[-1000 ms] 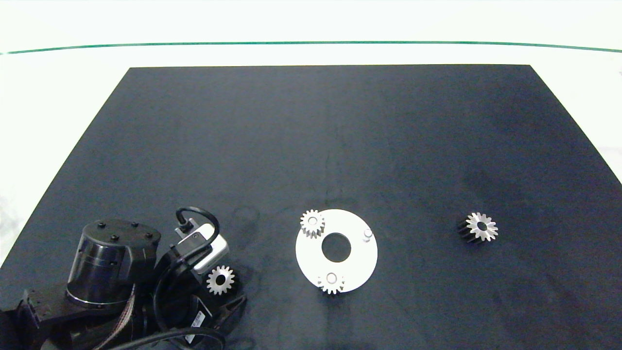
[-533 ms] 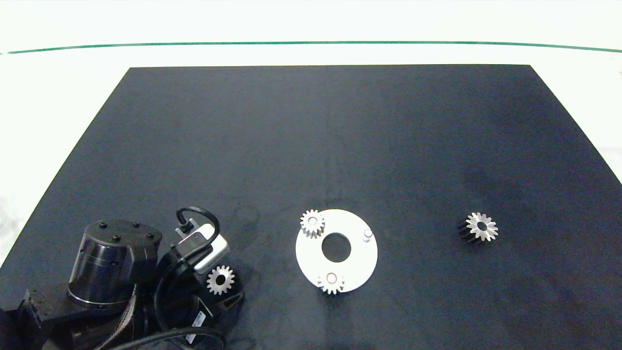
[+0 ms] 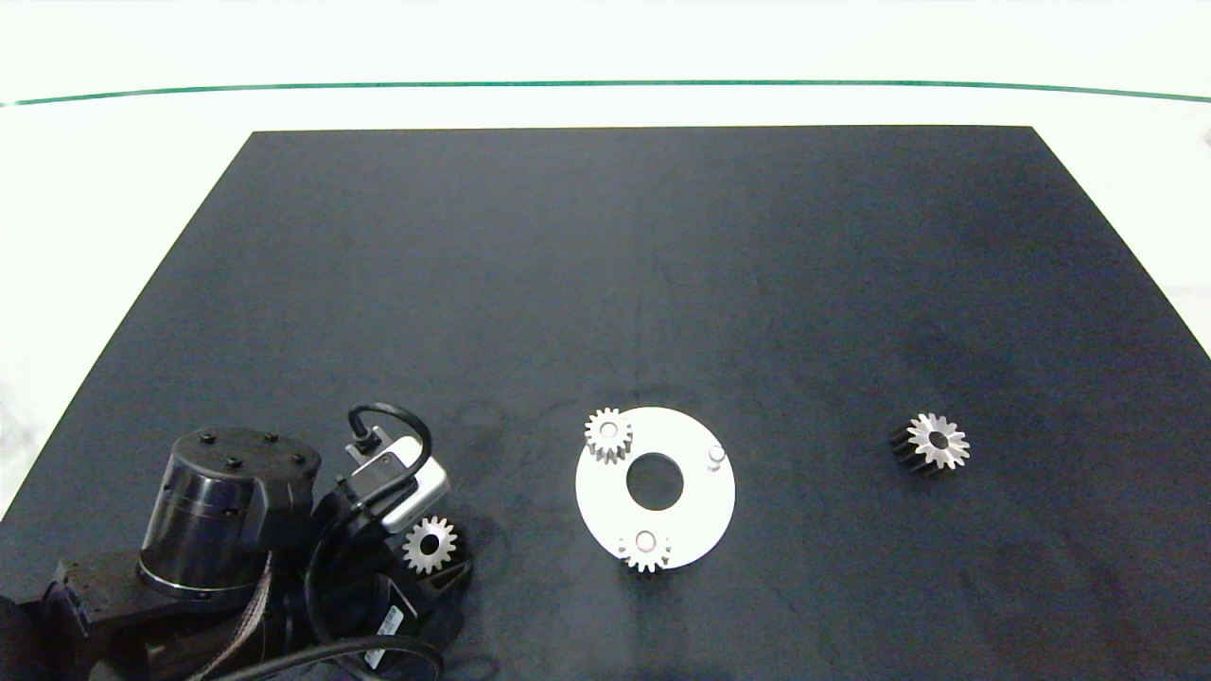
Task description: Remove an incorrectly installed larger gear and replace it with the correct smaller gear
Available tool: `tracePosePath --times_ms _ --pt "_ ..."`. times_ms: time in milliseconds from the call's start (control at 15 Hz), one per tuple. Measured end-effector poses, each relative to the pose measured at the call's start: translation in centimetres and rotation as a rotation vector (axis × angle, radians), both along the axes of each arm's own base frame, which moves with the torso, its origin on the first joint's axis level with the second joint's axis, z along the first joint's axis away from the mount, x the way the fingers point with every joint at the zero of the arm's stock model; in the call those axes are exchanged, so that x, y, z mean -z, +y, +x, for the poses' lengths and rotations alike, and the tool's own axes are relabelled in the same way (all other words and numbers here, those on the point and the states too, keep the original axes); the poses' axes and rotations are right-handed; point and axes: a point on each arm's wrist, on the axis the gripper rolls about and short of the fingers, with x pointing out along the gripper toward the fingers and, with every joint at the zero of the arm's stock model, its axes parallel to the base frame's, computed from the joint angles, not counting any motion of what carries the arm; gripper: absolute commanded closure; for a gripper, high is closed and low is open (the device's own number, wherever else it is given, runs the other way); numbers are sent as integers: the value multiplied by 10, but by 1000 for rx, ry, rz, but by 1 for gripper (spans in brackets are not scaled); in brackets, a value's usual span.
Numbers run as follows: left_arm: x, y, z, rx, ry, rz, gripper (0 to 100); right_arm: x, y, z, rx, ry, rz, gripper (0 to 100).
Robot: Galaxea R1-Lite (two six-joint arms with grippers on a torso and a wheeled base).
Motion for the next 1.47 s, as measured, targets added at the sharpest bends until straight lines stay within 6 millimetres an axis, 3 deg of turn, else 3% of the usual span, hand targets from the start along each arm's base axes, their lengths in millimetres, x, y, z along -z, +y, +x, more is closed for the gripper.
tracePosePath --times_ms 867,1200,1467 --pt "1 0 0 1 3 3 77 1 0 1 -3 6 0 0" --pt "-1 0 -2 8 0 6 78 2 0 1 -7 10 1 0" --pt "-15 -6 -15 64 25 33 78 4 1 1 -20 20 8 0"
